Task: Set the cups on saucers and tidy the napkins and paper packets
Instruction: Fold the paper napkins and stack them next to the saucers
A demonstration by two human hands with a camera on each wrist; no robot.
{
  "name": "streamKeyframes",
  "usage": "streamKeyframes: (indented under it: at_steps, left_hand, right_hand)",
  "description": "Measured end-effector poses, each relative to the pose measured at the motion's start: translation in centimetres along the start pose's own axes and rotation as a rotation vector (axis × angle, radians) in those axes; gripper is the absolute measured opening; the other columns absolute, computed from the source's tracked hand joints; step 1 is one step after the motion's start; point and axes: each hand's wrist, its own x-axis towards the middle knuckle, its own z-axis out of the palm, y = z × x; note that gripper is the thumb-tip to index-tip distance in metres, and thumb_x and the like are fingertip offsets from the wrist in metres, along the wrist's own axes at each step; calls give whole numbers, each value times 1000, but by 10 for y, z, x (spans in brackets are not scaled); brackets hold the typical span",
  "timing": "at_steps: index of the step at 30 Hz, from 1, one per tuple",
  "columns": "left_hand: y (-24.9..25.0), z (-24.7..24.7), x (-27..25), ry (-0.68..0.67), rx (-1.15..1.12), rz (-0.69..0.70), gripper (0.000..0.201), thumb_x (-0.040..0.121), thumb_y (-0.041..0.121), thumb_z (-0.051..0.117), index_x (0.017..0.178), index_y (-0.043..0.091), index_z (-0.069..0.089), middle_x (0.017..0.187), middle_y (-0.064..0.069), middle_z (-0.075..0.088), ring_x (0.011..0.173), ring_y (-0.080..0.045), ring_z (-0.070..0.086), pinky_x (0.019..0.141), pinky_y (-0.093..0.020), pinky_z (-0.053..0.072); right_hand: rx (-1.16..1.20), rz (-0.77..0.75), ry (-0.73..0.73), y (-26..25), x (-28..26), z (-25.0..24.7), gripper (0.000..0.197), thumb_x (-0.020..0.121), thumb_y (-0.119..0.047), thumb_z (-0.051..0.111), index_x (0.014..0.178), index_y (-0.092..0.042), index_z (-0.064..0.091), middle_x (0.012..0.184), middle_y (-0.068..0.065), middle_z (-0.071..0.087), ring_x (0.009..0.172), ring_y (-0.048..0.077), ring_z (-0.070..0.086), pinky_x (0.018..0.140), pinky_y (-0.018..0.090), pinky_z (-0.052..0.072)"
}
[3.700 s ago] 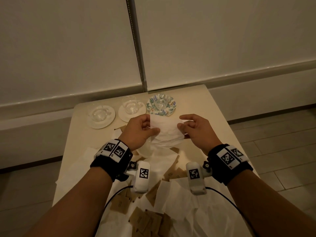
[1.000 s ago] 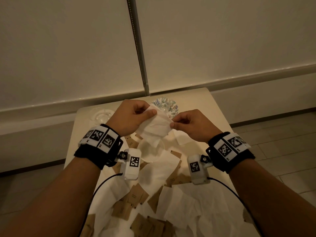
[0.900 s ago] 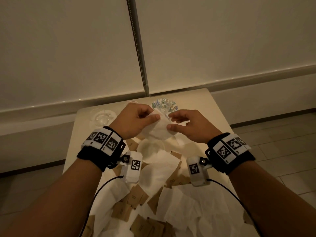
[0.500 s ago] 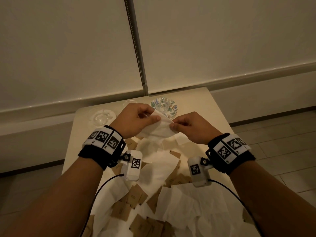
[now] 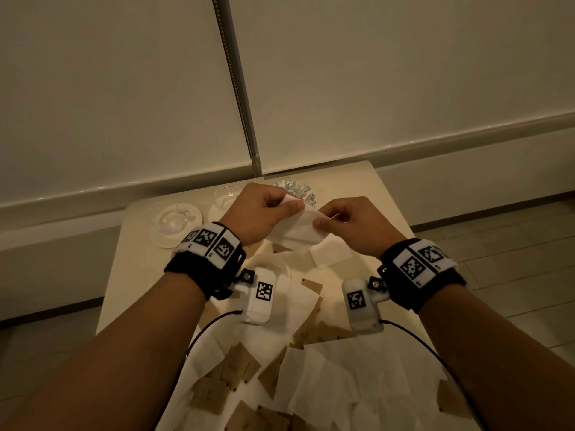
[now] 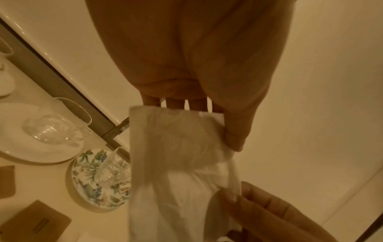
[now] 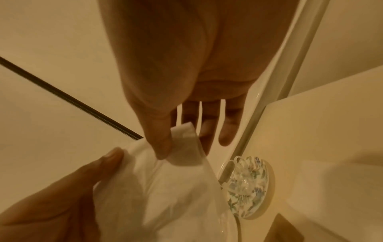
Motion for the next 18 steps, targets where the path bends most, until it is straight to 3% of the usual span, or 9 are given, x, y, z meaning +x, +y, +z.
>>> streamKeyframes:
  at_steps: [2, 7, 9, 10, 12, 13, 15, 18]
  left_hand:
    - [-3, 9, 11, -12, 0, 5, 6, 90, 19, 70, 88, 19, 75, 68, 13, 70, 62, 5, 62, 56, -8, 44]
    - [-17, 29, 41, 22, 68, -1, 7, 89, 15, 70, 86, 21, 72, 74, 14, 65, 61, 10, 58, 58, -7, 42]
    - [-22, 37, 50, 37, 168, 6, 9, 86, 19, 73, 92, 25, 70, 85, 17, 64, 73, 10, 58, 67, -13, 44]
    - [-23, 41, 53, 34, 249, 25, 20, 82, 23, 76, 100, 27, 68, 95, 17, 62, 83, 7, 56, 74, -18, 45]
    - [-22, 53, 57, -22, 368, 89, 40, 79, 30, 79, 115, 29, 63, 113, 12, 59, 100, -4, 53, 87, -24, 44]
    - [-20, 60, 60, -60, 397, 119, 39, 80, 31, 78, 116, 28, 64, 115, 9, 61, 102, -7, 54, 89, -27, 44]
    - [-16, 72, 67, -98, 410, 143, 24, 85, 29, 74, 107, 24, 69, 101, 7, 68, 93, -8, 60, 86, -28, 48]
    - [-19, 84, 78, -28, 338, 81, 5, 87, 23, 71, 92, 20, 73, 82, 4, 69, 77, -8, 63, 72, -23, 49]
  right_hand:
    - [-14, -6, 70, 9, 7, -7, 7, 88, -16, 70, 83, -19, 73, 73, -9, 67, 60, -4, 56, 57, 9, 44]
    - [-72, 40, 122, 35, 21, -27, 8, 87, -11, 70, 85, -18, 73, 74, -5, 67, 60, 0, 55, 56, 7, 42]
    - [-70, 31, 158, 43, 23, -33, 9, 87, -10, 70, 84, -19, 73, 75, -3, 68, 60, -3, 56, 58, 6, 43]
    - [-68, 21, 162, 47, 24, -36, 9, 87, -10, 70, 86, -19, 73, 77, -1, 69, 63, -2, 58, 60, 7, 44]
    - [-99, 16, 114, 51, 27, -40, 9, 87, -11, 70, 88, -19, 73, 78, -3, 69, 66, 0, 61, 61, 7, 45]
    - [-129, 10, 73, 51, 29, -41, 10, 87, -12, 70, 88, -21, 72, 75, -6, 68, 65, -2, 61, 60, 7, 44]
    - [-166, -9, 36, 54, 35, -42, 9, 86, -14, 71, 86, -23, 71, 72, -10, 65, 63, -5, 60, 60, 7, 43]
    - [-19, 9, 101, 65, 39, -41, 15, 84, -16, 75, 97, -20, 69, 83, -1, 69, 74, 6, 66, 69, 19, 53]
